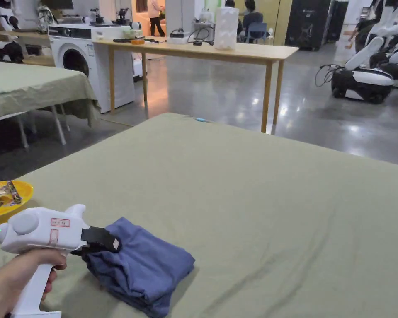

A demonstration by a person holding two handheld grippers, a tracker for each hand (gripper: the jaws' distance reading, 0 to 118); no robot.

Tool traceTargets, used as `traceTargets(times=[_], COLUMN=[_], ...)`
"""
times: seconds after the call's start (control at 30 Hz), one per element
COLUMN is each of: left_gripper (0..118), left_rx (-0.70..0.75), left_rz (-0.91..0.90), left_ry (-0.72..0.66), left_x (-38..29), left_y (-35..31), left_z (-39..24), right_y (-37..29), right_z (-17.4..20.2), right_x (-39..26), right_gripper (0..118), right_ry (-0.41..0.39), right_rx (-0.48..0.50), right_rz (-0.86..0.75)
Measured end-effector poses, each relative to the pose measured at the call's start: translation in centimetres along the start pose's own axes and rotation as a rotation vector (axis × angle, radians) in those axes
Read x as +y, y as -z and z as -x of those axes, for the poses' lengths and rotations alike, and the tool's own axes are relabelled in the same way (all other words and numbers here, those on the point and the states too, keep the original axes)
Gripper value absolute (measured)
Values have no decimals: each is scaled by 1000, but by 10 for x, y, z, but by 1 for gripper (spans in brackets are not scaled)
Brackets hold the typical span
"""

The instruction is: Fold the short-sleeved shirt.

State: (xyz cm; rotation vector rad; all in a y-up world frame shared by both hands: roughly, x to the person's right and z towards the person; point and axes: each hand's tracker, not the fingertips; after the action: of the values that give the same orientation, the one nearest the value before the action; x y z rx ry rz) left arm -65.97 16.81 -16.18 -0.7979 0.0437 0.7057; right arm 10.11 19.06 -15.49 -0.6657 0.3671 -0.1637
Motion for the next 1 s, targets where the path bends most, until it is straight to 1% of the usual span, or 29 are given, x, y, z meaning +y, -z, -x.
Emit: traceTargets(times=[0.1, 0.17, 0.2, 0.23, 0.27, 0.3, 0.33, 0.4, 0.43, 0.47, 0.5, 0.53, 0.57, 0.63, 0.7, 0.73, 0.77, 0.83, 0.9, 0.97, 1.0], left_gripper=[23, 25, 46, 94, 108, 104, 103, 103, 97, 79, 38, 0, 0, 0, 0, 0, 0, 0, 0, 0, 0], left_rx=[41, 25, 48, 98, 66, 68, 77, 121, 144, 170, 228, 321, 324, 229, 240, 223, 201, 135, 71, 59, 59], left_rz=[-34, -48, -62, -78, -145, -207, -260, -341, -355, -362, -395, -432, -475, -528, -590, -601, -620, -634, -643, -674, -678], left_ry=[24, 20, 29, 48, 44, 24, 27, 89, 129, 176, 259, 332, 415, 489, 579, 616, 632, 651, 669, 713, 727], left_x=[-6, -9, -4, 1, 2, 2, 1, -11, -16, -24, -36, -50, -63, -77, -100, -109, -124, -141, -157, -168, -170], left_y=[-1, -7, -16, -28, -46, -60, -74, -103, -110, -114, -114, -111, -110, -99, -85, -78, -77, -65, -57, -49, -45], left_z=[-5, -6, 3, 14, 11, 7, 1, -44, -62, -86, -111, -139, -166, -198, -257, -281, -322, -370, -419, -455, -469], right_y=[6, 10, 10, 7, 4, 1, -2, -8, -15, -19, -26, -33, -38, -49, -61, -67, -73, -85, -94, -100, -103], right_z=[6, 8, 10, 11, 12, 13, 12, 10, 12, 10, 8, 6, 1, -2, -1, 1, 2, 4, 7, 5, 4], right_x=[1, 1, 2, 4, 5, 7, 8, 14, 19, 22, 27, 32, 36, 56, 82, 93, 105, 130, 150, 167, 174], right_gripper=[1, 1, 1, 1, 1, 1, 1, 1, 1, 1, 1, 1, 1, 1, 1, 1, 1, 1, 1, 1, 1], right_ry=[-10, -17, -25, -34, -38, -41, -44, -48, -56, -70, -91, -104, -114, -141, -197, -218, -237, -246, -295, -313, -307], right_rx=[7, 14, 15, 22, 25, 28, 31, 33, 28, 16, 4, -8, -17, -24, -46, -58, -64, -67, -105, -131, -136], right_rz=[9, 17, 18, 12, 6, -2, -6, -12, -23, -47, -95, -135, -169, -225, -288, -327, -371, -440, -488, -530, -531])
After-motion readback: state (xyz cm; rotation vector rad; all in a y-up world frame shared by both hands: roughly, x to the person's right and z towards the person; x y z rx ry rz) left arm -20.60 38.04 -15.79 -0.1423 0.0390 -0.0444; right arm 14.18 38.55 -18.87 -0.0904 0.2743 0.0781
